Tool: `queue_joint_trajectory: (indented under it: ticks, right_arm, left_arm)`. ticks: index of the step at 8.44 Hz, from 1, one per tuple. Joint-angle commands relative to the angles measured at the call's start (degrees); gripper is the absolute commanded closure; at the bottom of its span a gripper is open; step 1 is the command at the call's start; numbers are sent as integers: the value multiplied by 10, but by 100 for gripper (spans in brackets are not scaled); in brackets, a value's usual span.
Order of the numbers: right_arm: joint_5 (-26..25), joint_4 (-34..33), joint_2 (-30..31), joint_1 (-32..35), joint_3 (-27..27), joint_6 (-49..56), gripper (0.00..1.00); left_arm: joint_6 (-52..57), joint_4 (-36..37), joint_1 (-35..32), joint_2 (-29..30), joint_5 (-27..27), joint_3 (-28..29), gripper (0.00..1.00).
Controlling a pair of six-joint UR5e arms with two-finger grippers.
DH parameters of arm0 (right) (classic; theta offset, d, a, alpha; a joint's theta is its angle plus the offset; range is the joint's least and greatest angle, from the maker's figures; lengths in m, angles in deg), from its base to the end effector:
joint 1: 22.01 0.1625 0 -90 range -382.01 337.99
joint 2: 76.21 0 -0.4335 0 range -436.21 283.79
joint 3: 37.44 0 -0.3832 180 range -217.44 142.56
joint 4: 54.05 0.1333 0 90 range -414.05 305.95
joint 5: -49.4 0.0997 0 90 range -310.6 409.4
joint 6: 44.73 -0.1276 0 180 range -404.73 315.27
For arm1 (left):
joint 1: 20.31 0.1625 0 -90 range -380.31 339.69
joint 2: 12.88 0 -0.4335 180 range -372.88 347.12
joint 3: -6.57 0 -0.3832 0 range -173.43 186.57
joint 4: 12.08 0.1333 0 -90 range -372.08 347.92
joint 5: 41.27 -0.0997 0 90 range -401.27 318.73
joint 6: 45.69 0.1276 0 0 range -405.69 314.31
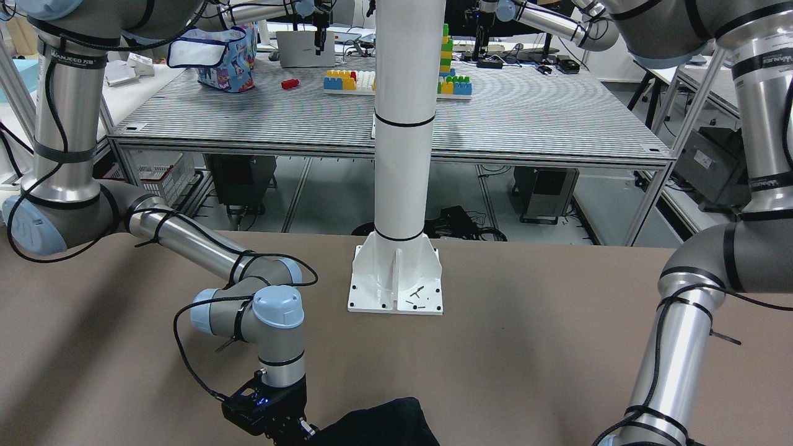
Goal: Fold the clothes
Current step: 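Release the shirt with the left gripper and move the right gripper to the near corner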
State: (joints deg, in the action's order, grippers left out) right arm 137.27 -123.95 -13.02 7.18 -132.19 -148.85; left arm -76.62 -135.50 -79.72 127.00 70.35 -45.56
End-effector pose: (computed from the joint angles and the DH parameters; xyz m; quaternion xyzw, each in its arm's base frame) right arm -0.5297 -0.4541 0.3497 0.0737 -0.4297 0.3396 0.8334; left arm 0.3638 -0.7849 0.3743 0.2375 0.3427 0.0697 0.9063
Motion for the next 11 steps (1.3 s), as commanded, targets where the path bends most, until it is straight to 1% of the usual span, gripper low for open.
queue_joint_trajectory:
  ticks: [1,2,3,6,8,10,11]
  right_arm:
    - [0,0,4,0,-1,-3,100]
    - [0,1,3,0,-10,-4,100]
    - [3,-3,10,-1,-33,-4,100]
    - [-5,-16,35,-75,-113,-9,100]
    - [-33,-43,36,-115,-135,-10,100]
    - [-73,-53,44,-159,-155,-11,100]
    - [-88,-59,44,-170,-156,-11,100]
  left_arm:
    - [0,0,0,0,-1,0,0]
    - [0,0,0,0,-1,0,0]
    - [0,0,0,0,-1,0,0]
    - [1,1,0,1,-1,1,0]
    - [1,1,0,0,-1,0,0]
    - [1,0,0,0,0,0,0]
    - [1,1,0,0,1,0,0]
